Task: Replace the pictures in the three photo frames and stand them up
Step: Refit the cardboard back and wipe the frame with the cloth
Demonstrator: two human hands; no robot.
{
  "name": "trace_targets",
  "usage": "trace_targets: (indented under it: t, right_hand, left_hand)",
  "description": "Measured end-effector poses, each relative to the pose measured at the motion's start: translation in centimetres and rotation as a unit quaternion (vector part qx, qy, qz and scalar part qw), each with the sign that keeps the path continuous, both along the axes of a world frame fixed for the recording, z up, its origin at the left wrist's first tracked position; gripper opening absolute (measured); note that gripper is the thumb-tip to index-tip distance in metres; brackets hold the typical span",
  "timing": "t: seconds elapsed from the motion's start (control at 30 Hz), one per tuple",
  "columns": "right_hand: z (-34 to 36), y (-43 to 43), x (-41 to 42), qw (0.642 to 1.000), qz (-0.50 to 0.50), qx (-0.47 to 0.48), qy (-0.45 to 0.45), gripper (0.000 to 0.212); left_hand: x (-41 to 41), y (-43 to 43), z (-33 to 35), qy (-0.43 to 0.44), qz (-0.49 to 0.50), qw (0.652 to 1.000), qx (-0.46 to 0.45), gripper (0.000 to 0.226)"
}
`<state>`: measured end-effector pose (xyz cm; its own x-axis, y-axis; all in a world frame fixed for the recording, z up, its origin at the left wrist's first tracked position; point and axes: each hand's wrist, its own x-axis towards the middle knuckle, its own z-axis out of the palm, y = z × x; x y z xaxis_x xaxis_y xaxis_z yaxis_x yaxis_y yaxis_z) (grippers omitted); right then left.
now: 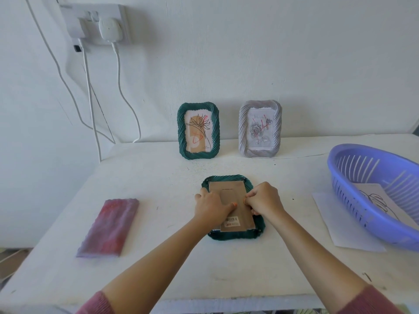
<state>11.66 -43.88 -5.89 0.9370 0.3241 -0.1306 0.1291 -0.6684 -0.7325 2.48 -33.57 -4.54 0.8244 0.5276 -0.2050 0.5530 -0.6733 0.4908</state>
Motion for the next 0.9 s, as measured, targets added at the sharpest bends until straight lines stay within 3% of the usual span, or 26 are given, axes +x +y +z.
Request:
trace_targets:
  t: [0.33,0.43,0.57,0.67,0.8,0.9]
  right_hand:
    - [0.3,0.8,0.4,0.995,-0.004,-0.097,-0.01,0.019]
    - [0.7,0.2,0.6,0.997,-0.003,-0.077,-0.005,0.019]
    - [1.0,-1.6,1.3,0.999,0.014,-0.03,0.001,0.024]
    - [1.0,-2.0,1.3,0.999,0.031,-0.014,0.039,0.022]
    - [1.2,-1.7,0.6,0.999,0.037,0.005,0.038,0.008]
    - [1.2,-1.6,0.1,0.998,0.054,-0.005,0.034,0.018]
  left_hand:
    - [-0.1,-0.3,-0.2,-0.001,0.014,1.0,-0.01,0.06]
    - [-0.3,-0.2,0.4,-0.011,0.018,0.999,-0.04,0.06]
    - [-1.4,1.1,0.9,-0.042,0.031,0.998,-0.018,0.02]
    - [-1.7,2.6,0.3,-0.014,0.035,0.999,-0.035,0.032]
    - [-2.0,2.9,0.6,-0.06,0.028,0.996,-0.062,0.034]
    - [-2.2,3.6,0.4,-0.071,0.038,0.994,-0.071,0.027]
